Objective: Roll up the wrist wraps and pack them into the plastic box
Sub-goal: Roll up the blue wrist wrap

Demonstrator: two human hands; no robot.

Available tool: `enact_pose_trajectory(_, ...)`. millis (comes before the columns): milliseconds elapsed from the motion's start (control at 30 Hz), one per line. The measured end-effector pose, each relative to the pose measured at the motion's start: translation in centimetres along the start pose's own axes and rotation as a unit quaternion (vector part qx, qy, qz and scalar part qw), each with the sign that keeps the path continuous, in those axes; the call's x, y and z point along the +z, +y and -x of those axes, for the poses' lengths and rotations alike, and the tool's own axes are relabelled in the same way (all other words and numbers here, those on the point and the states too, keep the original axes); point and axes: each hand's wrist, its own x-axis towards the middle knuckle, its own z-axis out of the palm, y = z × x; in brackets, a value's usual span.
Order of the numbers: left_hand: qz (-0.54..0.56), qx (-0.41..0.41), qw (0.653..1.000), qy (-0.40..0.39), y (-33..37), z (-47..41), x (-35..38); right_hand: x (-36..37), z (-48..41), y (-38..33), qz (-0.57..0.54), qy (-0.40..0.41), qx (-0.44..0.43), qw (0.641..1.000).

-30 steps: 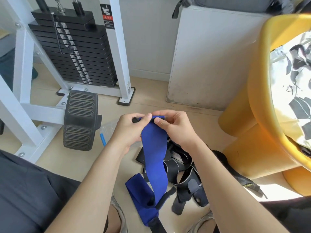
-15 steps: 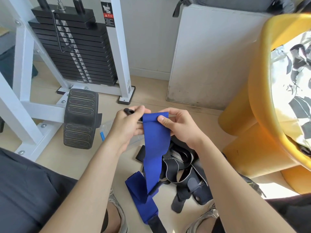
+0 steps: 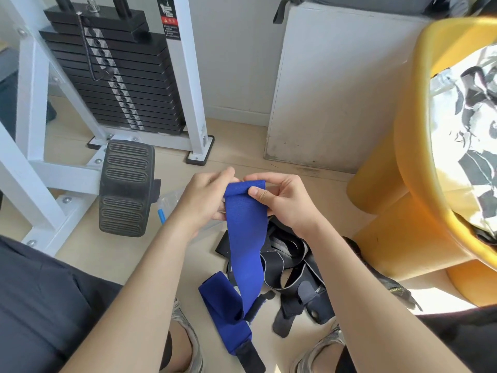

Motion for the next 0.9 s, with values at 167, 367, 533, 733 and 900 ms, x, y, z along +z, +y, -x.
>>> enact_pose_trajectory(167,-0.035,0.026,0.995,-0.090,-1.0,-0.2,-1.2,-0.2,0.2,-0.1,-0.041,-0.018,0.023,0.999)
enact_pose_trajectory(367,-0.029,0.115,0.992,-0.047,-1.5,-0.3,-1.0,0.6,-0.1,-1.0,-0.034,-0.022,0.042,0.998)
enact_pose_trajectory(533,-0.101,0.157,0.982,0.005,-1.4,-0.3,-0.8,0.8,0.0,-1.5,-0.042,-0.015,0.028,0.999)
enact_pose_trajectory(733,-0.220,0.178,0.958,0.042,-0.9,-0.3,-0.5,0.4,-0.1,-1.6,-0.035,-0.020,0.019,0.999)
enact_pose_trajectory(900,-0.230,0.174,0.955,0.073,-0.8,0.0,0.6,0.6,-0.3,-1.5,-0.001,0.009,-0.014,1.000)
